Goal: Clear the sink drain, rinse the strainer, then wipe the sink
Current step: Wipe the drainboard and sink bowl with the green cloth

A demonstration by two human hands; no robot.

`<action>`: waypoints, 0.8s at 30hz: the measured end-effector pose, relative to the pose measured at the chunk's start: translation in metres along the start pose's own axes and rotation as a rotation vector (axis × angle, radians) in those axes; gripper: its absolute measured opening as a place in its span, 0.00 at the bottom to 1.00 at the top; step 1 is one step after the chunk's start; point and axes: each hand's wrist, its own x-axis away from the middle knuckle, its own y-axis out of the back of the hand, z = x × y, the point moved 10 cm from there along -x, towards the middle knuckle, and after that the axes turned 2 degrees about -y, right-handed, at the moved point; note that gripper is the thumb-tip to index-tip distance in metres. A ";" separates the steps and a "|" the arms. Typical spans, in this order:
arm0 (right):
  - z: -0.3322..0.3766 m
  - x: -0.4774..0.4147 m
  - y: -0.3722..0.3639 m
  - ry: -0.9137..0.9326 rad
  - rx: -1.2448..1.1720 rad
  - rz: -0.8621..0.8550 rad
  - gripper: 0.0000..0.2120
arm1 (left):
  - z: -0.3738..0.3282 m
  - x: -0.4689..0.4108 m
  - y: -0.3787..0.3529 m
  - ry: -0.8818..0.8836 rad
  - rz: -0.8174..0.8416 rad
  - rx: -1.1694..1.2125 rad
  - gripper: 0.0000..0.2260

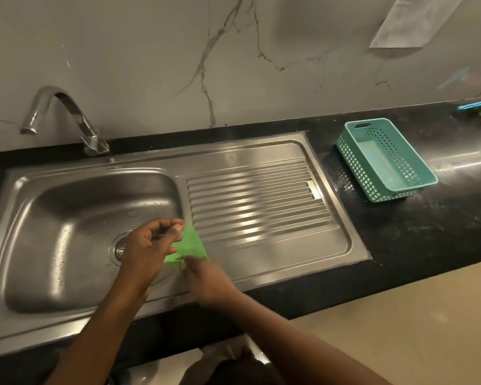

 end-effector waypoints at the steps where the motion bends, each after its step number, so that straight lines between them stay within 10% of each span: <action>1: 0.000 0.006 0.015 -0.024 -0.180 -0.005 0.15 | 0.000 0.005 0.002 -0.002 -0.006 -0.002 0.06; 8: -0.069 0.087 0.149 -0.194 -0.806 -0.357 0.16 | 0.008 0.041 0.014 0.003 -0.037 -0.012 0.05; 15: -0.126 0.151 0.278 -0.046 -0.085 -0.725 0.06 | 0.025 0.079 0.029 0.028 -0.074 -0.016 0.06; 19: -0.154 0.129 0.252 -0.156 0.457 -0.493 0.10 | 0.028 0.093 0.047 0.039 -0.116 -0.008 0.06; 24: -0.172 0.116 0.193 -0.325 0.567 -0.460 0.22 | 0.033 0.101 0.079 0.053 -0.168 0.004 0.06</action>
